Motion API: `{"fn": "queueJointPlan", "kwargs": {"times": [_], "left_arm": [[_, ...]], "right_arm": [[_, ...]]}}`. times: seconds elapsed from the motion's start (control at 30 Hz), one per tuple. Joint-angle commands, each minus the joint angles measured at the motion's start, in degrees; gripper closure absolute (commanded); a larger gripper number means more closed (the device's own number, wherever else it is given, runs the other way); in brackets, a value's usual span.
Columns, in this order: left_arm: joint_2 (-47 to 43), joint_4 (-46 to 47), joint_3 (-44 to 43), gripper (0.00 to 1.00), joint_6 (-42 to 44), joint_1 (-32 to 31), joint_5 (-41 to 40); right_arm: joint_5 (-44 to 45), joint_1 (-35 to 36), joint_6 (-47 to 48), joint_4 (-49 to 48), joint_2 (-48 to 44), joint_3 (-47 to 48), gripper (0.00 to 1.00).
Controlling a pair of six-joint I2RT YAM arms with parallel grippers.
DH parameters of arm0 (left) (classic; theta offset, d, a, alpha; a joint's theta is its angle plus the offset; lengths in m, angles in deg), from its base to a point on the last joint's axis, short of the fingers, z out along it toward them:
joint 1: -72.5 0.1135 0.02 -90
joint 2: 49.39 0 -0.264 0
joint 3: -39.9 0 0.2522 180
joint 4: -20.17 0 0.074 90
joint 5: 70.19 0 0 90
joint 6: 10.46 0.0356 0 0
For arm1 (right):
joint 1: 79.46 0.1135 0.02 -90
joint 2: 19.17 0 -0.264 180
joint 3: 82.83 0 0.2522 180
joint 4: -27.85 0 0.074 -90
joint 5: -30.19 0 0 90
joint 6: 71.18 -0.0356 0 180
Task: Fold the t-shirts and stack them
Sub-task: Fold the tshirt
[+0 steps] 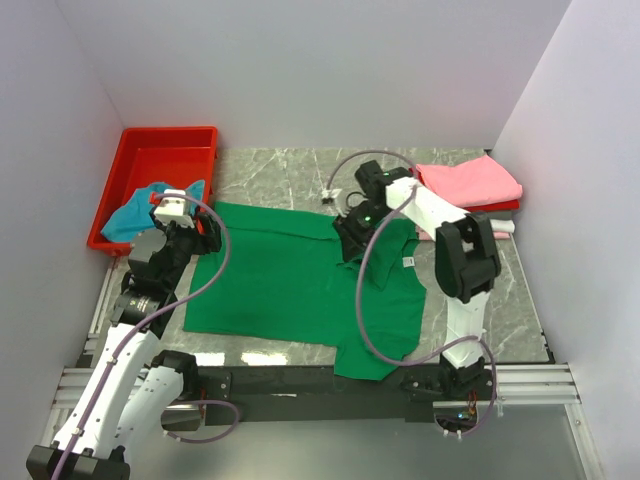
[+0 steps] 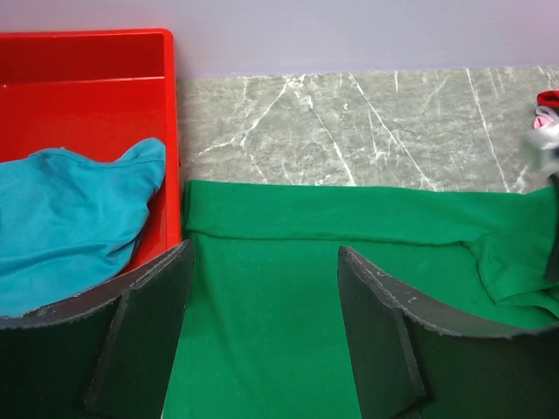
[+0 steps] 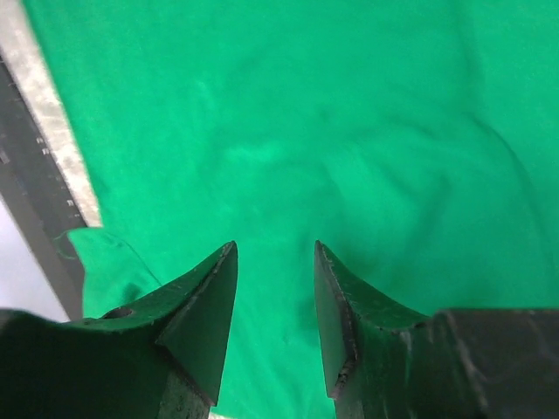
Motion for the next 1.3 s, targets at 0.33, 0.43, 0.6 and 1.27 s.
{"fn": "queueJointPlan", "kwargs": {"times": [0.33,0.43,0.6,1.27], "left_arm": [[0.24,0.38,-0.12,0.28,0.46,0.19,0.88],[0.24,0.46,0.14,0.28,0.37,0.19,0.88],[0.32,0.38,0.23,0.27,0.55,0.19,0.88],[0.50,0.29,-0.12,0.27,0.55,0.19,1.85]], "right_arm": [[15.23,-1.52,-1.92,-14.34,-15.75,-16.91,0.47],[19.82,0.25,-4.21,-18.40,-14.88,-16.67,0.45],[22.97,0.43,-5.44,-19.36,-12.15,-14.99,0.44],[14.21,6.66,-3.69,-12.26,-10.04,-17.37,0.76]]}}
